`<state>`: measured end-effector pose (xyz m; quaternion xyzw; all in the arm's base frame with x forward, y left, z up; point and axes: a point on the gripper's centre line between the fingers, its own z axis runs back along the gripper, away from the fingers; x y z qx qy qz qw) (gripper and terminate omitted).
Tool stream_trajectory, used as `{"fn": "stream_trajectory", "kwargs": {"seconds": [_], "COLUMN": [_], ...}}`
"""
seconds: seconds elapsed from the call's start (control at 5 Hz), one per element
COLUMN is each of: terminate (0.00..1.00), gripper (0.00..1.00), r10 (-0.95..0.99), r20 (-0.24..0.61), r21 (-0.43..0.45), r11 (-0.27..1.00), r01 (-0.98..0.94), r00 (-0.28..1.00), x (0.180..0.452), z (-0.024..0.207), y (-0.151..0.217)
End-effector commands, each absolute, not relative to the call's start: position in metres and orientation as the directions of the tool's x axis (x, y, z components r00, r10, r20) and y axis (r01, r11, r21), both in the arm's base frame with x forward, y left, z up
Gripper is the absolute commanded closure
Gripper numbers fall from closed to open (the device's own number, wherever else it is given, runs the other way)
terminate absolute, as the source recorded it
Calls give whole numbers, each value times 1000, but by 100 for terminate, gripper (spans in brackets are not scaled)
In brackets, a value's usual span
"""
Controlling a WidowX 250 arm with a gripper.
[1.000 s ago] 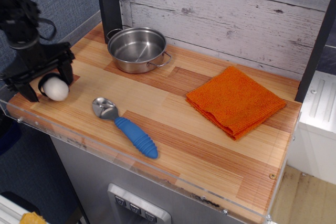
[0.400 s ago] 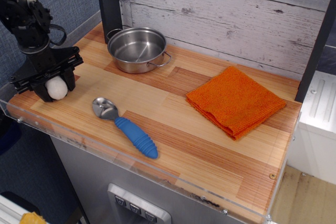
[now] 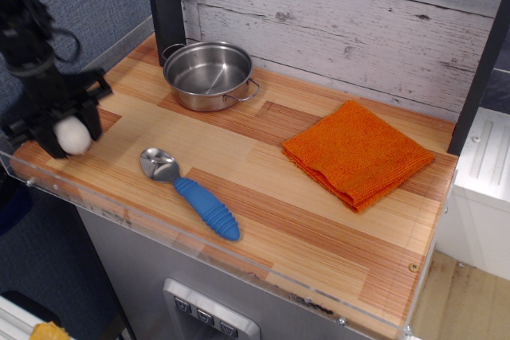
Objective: Put the white and black object under the orange cloth
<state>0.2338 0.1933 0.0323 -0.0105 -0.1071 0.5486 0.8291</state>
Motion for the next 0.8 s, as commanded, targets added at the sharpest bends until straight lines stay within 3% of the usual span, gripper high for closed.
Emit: {"fn": "stream_trajectory", "kwargs": {"seconds": [0.0, 0.6], "terminate": [0, 0], "gripper": [100, 100], "r10": [917, 850], "r20": [229, 186], "r21": [-263, -360], "r11": [382, 526], "r01": [-886, -770], "r00": [327, 494], "x": [232, 254], "z": [105, 143], "y": [177, 63]}}
